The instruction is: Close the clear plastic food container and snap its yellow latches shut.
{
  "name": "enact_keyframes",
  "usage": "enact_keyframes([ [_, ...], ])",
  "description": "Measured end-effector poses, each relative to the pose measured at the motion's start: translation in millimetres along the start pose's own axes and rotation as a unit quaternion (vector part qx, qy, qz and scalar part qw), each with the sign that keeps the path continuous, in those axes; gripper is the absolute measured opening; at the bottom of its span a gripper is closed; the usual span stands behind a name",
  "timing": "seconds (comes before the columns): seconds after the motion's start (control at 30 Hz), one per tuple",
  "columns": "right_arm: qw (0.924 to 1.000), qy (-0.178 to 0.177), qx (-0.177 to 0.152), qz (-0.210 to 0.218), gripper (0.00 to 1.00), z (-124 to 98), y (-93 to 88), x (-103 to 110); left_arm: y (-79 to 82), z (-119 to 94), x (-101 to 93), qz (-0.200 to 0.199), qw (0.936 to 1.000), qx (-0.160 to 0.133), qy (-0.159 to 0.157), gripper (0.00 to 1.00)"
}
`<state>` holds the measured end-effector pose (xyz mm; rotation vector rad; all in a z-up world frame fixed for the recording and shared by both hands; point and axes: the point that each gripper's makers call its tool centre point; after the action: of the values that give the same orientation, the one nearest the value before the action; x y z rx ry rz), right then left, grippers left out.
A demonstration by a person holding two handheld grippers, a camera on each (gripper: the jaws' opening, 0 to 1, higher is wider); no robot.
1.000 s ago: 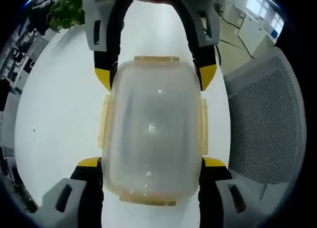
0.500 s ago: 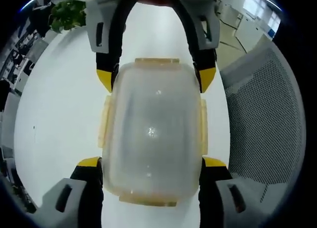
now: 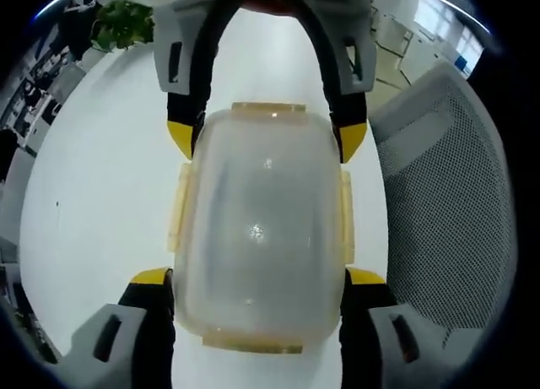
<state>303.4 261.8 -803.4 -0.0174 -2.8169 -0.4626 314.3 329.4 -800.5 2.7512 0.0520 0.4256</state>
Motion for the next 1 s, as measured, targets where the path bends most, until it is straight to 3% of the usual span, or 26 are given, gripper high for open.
enact_keyframes([
  [0.67,0.9998,-0.009,-0.009,0.018,0.82,13.9,37.7,-3.3,-37.4,-11.0,5.0,0.005,0.9998,-0.015,-0.01,0.82],
  [1.0,0.9997,-0.008,-0.017,0.018,0.82,21.2,59.6,-7.2,-57.0,-16.0,9.1,0.003,0.9999,-0.007,-0.01,0.83],
])
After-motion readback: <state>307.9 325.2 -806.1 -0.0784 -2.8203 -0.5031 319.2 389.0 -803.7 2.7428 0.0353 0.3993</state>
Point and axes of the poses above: the point that each gripper's makers call its tool centre point, and the gripper's own axes: z roughly forward along the fingers, x roughly to its left, y roughly out of its top, and after that the axes turned 15 degrees about y, right-handed
